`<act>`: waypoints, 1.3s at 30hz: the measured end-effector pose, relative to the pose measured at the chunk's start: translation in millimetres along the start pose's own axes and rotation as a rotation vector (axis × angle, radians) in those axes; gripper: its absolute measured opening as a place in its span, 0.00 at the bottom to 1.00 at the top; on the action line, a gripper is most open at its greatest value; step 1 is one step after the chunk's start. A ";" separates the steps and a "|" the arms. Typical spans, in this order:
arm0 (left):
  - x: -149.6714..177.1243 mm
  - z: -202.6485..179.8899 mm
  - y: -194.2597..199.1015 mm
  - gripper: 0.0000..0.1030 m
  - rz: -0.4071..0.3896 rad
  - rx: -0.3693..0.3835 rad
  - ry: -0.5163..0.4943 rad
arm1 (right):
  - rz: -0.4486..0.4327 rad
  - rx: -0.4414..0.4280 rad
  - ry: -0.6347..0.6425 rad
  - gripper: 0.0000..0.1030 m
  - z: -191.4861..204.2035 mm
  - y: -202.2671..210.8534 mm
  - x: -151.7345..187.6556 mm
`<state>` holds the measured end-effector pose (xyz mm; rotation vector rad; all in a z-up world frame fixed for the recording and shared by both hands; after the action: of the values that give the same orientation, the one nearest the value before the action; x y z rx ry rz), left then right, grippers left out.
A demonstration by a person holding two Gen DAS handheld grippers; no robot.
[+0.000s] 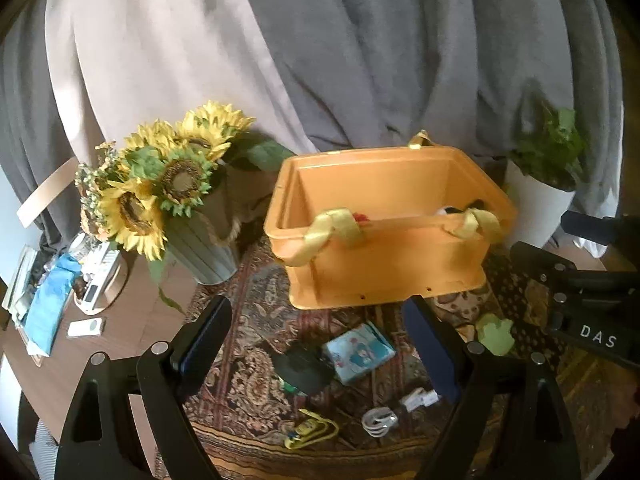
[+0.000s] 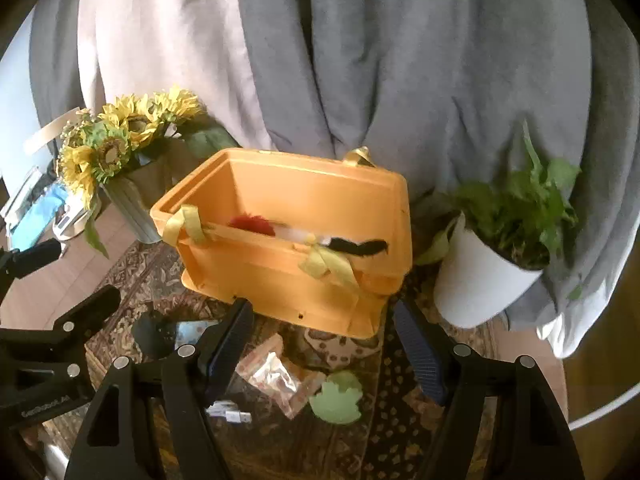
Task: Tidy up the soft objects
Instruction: 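Move both tools back down to the remaining items on the rug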
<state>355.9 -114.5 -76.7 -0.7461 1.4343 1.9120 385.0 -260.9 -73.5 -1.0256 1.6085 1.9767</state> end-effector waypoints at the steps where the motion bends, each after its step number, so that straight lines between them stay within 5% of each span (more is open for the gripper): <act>1: 2.8 -3.1 1.5 0.86 -0.003 0.005 -0.004 | -0.002 -0.002 -0.008 0.72 -1.4 1.6 3.8; 14: 42.5 -34.8 0.4 0.85 0.000 0.075 -0.125 | 0.026 0.006 -0.066 0.72 -17.5 -3.8 51.4; 26: 96.0 -67.5 -31.2 0.79 0.160 0.196 -0.185 | 0.142 0.000 -0.093 0.72 -27.8 -31.8 97.0; 39: 125.7 -90.1 -77.8 0.69 0.299 0.237 -0.253 | 0.260 0.000 -0.131 0.72 -41.7 -76.8 126.5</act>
<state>340.6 -166.7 -241.2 -0.1788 1.6400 1.9232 367.9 -298.6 -221.6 -0.6986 1.7412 2.1595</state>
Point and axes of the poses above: each gripper's, at about its wrist camera, not at the fingertips, and y roughly against the way its jaws point, z to its left, x to its underside, the point moved 5 cm from there along -y, roughly the way its jaws point, and after that the axes turned 12 degrees about -x, right-handed, at the moved point
